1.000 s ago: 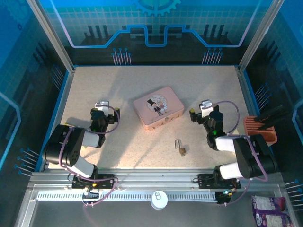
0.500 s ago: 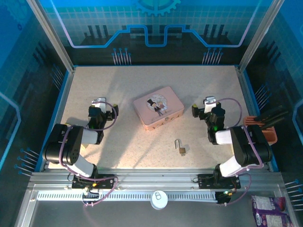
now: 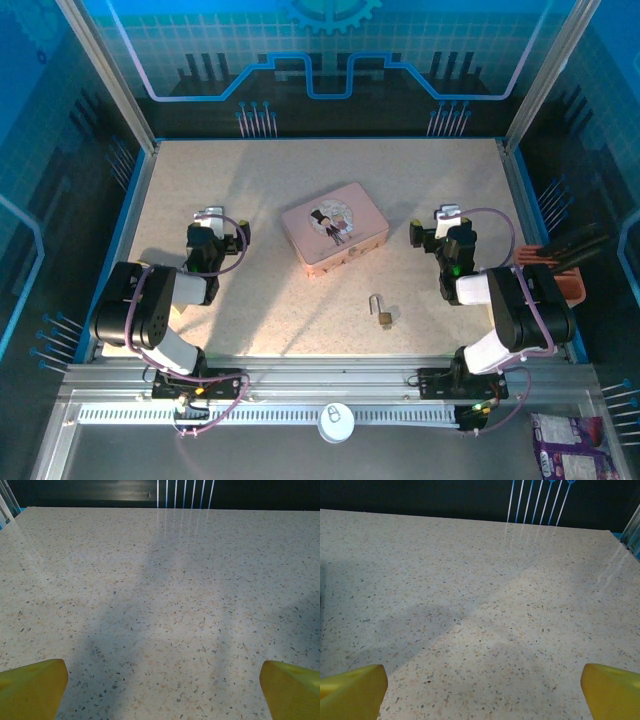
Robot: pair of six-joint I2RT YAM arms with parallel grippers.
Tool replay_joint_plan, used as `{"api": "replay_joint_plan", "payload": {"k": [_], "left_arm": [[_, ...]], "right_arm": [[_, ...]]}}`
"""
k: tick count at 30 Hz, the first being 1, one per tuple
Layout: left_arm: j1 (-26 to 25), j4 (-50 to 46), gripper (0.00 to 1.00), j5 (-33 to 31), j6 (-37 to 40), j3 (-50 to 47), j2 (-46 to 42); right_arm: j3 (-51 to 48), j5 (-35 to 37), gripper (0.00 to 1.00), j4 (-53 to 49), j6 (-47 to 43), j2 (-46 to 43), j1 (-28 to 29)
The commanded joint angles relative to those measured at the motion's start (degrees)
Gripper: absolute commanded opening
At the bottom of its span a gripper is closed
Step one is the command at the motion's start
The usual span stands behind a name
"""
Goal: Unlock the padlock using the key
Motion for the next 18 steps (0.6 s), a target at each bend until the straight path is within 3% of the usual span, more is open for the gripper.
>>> {"api": "replay_joint_plan", "payload": {"k": [1, 18], "left_arm": [[0.5, -0.1, 0.99, 1.4, -1.4, 0.8, -0.6], [0.4, -0.1, 0.99, 1.4, -1.4, 0.8, -0.7]], "right_arm": [[0.0, 1.2, 1.00, 1.0, 0.6, 0.0, 0.2], [0.5, 1.2, 1.00, 0.2, 0.7, 0.0, 0.2]]}}
